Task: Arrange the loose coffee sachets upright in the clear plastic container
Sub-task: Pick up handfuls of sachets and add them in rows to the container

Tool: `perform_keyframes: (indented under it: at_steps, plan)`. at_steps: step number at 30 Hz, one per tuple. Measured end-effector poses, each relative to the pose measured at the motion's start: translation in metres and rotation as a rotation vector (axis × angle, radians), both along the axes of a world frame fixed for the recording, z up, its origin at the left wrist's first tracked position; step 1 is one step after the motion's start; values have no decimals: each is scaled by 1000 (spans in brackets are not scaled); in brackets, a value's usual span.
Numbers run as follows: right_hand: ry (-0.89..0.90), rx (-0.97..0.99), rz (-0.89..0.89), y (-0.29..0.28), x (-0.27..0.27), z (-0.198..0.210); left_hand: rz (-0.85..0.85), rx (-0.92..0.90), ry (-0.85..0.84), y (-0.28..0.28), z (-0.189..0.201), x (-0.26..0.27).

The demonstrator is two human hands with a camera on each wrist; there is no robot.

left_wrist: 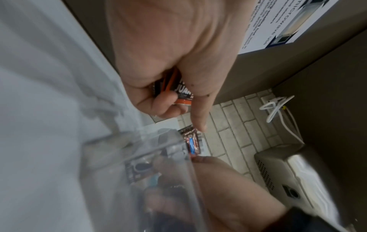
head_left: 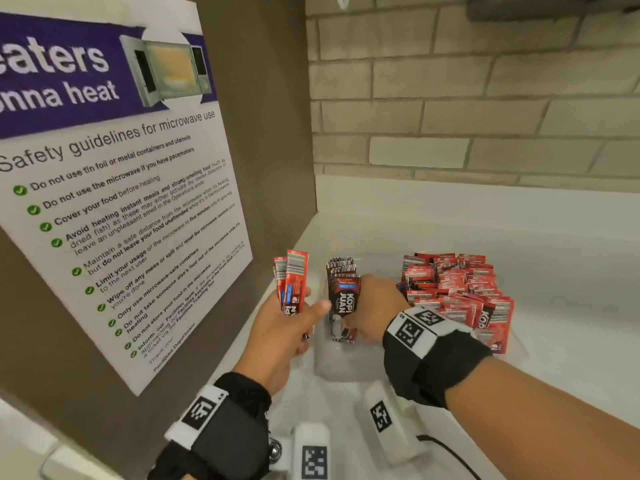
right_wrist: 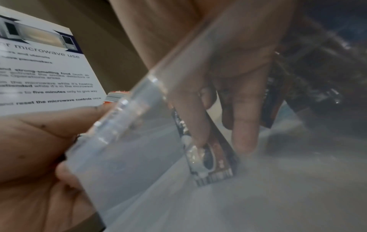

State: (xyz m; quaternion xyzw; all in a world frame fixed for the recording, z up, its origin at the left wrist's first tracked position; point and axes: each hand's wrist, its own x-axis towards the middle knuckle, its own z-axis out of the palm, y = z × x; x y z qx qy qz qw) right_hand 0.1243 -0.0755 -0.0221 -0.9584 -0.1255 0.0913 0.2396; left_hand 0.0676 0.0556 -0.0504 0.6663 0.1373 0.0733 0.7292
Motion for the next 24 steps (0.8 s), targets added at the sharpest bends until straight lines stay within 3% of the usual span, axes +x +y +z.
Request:
perform_keyframes:
  at_steps: [4,11,24]
  plan:
    - [79,91,-77,3,-2,-5,-27,20,11,-4,-7,-3]
    - [-22,-32,-53,9,2,0,-77,33,31,-6,-11,-4]
    - [30,-15,12,8,-1,-4,49,220,-151,-13,2,21]
